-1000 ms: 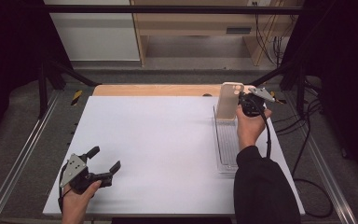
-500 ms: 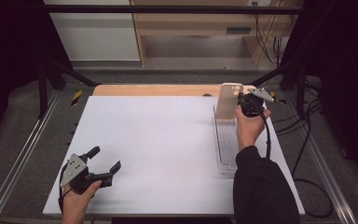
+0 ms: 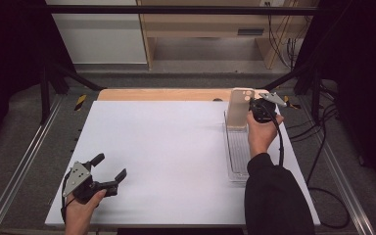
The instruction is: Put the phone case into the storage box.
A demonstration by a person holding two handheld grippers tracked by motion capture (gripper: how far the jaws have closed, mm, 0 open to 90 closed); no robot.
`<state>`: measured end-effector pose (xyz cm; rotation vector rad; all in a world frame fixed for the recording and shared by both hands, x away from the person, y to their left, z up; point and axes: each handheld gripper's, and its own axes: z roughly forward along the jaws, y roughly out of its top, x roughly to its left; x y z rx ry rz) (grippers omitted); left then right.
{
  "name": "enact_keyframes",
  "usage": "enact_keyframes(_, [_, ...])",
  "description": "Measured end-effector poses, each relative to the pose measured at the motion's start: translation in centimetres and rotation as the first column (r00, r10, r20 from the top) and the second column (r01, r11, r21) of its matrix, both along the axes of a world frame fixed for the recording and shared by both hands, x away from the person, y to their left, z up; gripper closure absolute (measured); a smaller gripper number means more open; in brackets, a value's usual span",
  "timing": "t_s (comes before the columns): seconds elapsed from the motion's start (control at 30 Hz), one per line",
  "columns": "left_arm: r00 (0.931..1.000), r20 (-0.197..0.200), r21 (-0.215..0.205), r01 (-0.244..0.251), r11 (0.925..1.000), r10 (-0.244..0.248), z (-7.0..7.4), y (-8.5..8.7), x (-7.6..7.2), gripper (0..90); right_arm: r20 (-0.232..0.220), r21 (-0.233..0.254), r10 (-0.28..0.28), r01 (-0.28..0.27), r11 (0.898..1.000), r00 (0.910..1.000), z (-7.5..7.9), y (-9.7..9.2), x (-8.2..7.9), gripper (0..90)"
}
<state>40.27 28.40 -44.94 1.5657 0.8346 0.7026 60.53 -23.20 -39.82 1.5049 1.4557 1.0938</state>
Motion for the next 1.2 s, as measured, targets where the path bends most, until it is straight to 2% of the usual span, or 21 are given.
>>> enact_keyframes(1.2, [1.0,-0.002,0.006,0.004,1.0,-0.004,-0.01,-0.11,0.01,2.4,-0.01,-0.011,-0.001,0.001,1.0,1.0,-0.62,0.34,0.42,86.6])
